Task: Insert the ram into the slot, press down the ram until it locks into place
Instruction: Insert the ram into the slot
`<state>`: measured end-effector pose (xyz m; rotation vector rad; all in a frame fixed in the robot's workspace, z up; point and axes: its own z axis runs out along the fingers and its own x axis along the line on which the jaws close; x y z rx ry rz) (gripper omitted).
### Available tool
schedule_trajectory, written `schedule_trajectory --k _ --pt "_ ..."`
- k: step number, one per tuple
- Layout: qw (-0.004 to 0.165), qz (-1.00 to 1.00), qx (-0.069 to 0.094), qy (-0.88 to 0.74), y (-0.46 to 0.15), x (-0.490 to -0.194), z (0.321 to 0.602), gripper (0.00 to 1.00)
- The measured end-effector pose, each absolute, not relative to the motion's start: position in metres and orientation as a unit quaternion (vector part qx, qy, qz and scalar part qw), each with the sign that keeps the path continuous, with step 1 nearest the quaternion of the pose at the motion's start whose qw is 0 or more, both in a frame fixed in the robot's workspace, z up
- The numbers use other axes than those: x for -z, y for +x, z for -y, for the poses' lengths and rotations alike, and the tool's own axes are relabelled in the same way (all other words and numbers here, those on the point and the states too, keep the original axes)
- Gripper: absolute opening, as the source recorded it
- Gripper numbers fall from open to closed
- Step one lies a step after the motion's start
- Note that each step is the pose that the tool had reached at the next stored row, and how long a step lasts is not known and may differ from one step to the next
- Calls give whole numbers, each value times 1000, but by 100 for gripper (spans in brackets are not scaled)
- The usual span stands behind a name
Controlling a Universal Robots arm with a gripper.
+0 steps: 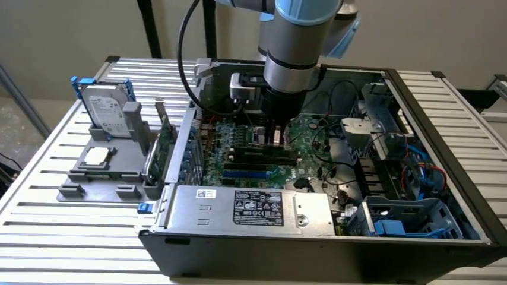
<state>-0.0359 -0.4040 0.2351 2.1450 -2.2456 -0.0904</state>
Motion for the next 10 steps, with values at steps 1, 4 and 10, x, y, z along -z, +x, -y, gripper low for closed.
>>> schedule_trajectory --k 1,4,10 --pt "17 723 29 690 -36 -235 404 13" --pt "17 723 29 690 -36 -234 404 13" --pt "18 722 29 691 -36 -232 404 13"
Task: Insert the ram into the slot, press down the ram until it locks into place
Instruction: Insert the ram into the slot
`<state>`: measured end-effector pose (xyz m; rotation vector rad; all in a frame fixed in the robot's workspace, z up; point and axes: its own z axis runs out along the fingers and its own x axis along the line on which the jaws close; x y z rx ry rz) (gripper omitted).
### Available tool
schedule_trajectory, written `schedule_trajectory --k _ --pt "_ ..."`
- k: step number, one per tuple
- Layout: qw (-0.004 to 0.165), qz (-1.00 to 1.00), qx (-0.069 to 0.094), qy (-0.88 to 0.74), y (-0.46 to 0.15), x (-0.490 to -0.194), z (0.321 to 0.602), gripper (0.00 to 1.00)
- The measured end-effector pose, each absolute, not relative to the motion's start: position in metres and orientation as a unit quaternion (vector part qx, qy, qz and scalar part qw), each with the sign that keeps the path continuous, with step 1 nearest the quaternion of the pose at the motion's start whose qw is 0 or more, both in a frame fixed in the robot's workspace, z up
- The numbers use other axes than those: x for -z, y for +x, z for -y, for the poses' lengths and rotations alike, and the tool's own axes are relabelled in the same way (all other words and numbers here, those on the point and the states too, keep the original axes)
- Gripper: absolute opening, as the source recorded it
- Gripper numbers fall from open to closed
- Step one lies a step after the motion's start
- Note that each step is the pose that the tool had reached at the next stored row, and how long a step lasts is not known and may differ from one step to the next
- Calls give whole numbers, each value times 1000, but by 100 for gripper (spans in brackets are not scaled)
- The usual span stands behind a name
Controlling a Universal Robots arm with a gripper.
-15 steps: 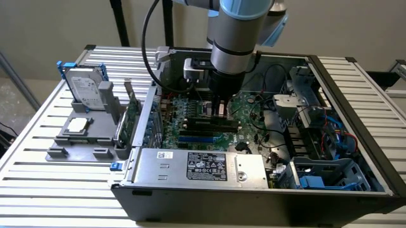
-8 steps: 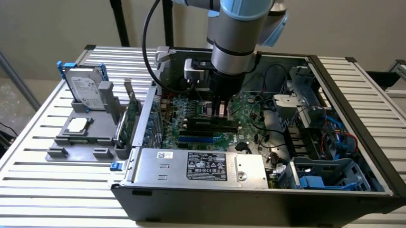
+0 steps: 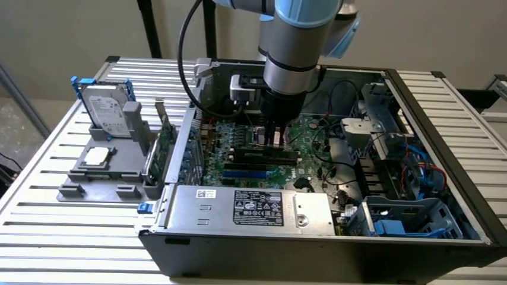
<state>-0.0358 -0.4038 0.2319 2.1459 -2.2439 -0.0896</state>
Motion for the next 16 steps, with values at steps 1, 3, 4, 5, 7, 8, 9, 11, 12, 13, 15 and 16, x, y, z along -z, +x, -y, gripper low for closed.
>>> schedule_trajectory --k 1,3,4,5,7,8,9,11,12,13,15,16 --pt "18 722 29 691 -36 -232 404 13" --pt "18 722 28 691 -36 -231 403 13" --pt "18 722 28 691 -36 -231 403 13" --pt "18 722 28 691 -36 -231 402 13" --pt "18 722 28 691 -36 -231 402 13" --pt "18 722 28 691 -36 -231 402 13" --pt "19 722 28 692 -36 -230 402 13" --pt "18 721 28 692 -36 -230 402 13" --pt "19 721 28 692 -36 -230 402 13" --pt "18 721 28 692 -36 -230 402 13" --pt "18 720 28 693 -36 -230 402 13" --pt "18 720 28 693 -36 -230 402 13"
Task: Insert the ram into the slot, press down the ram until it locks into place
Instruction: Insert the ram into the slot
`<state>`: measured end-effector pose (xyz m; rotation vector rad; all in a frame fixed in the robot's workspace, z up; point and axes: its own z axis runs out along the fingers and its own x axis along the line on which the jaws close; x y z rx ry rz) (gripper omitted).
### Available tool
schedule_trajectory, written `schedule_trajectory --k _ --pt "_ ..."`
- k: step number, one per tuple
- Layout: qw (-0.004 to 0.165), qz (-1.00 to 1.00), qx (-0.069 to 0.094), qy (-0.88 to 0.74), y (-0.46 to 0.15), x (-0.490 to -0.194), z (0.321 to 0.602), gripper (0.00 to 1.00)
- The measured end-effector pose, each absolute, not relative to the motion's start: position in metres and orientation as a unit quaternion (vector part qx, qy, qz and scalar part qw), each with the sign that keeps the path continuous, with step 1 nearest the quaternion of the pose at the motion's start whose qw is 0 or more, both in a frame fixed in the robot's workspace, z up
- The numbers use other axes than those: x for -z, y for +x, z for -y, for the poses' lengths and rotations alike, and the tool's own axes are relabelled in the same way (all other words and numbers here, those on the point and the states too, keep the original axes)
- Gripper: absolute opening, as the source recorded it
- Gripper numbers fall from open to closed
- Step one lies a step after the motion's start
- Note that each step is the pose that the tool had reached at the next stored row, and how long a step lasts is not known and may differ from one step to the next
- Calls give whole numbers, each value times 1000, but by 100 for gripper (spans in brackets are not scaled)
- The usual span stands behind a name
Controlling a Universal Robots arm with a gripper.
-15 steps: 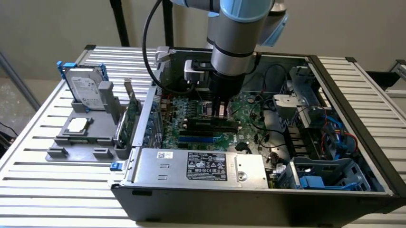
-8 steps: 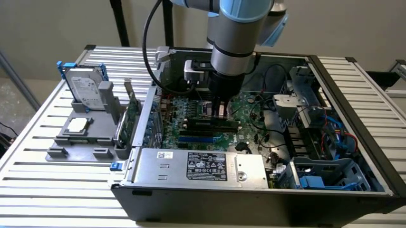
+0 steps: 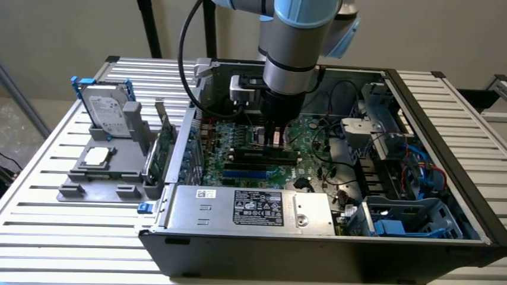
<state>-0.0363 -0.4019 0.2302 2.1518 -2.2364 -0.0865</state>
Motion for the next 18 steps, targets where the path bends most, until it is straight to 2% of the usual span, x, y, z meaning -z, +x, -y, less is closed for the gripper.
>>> schedule_trajectory --k 18 --pt "19 719 28 694 -36 -228 402 13"
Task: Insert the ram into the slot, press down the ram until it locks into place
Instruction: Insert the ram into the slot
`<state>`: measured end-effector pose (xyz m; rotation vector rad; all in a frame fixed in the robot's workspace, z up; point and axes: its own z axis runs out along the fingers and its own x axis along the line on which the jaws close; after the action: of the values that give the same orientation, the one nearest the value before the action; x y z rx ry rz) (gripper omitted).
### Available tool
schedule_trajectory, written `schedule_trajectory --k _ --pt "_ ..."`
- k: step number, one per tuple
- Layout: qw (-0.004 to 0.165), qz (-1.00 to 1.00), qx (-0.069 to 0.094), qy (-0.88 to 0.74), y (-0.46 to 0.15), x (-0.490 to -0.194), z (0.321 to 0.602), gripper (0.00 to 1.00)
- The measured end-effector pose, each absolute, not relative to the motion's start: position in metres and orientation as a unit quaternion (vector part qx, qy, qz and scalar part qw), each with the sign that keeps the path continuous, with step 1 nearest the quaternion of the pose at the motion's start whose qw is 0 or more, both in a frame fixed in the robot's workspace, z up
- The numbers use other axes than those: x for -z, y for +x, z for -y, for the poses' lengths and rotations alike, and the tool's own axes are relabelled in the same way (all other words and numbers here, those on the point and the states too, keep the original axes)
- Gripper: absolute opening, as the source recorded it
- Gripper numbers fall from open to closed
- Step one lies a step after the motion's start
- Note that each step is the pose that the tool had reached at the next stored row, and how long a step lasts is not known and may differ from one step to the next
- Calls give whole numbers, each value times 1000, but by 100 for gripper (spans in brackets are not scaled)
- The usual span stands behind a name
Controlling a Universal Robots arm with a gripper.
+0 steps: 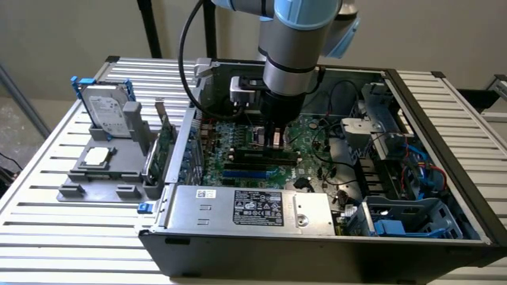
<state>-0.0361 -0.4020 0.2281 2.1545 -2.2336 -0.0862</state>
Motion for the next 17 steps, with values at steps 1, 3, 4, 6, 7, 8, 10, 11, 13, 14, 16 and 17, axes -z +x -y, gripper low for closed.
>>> schedule_trajectory --k 1,3,4,6,7,8,10,11,13,14,16,17 --pt "19 719 28 694 -36 -228 402 15" --pt "19 719 28 694 -36 -228 402 15" --pt "19 719 28 694 -36 -228 402 21" --pt "19 719 28 694 -36 -228 402 21" --pt "19 719 28 694 -36 -228 402 21" --pt "19 719 28 694 -36 -228 402 21" --pt "19 719 28 694 -36 -233 402 21" --pt "19 719 28 694 -36 -236 402 21" --pt "19 719 28 694 -37 -239 402 21" --pt "19 719 28 694 -37 -239 402 19" --pt "18 719 28 694 -37 -239 402 13" --pt "19 719 28 694 -37 -240 402 13"
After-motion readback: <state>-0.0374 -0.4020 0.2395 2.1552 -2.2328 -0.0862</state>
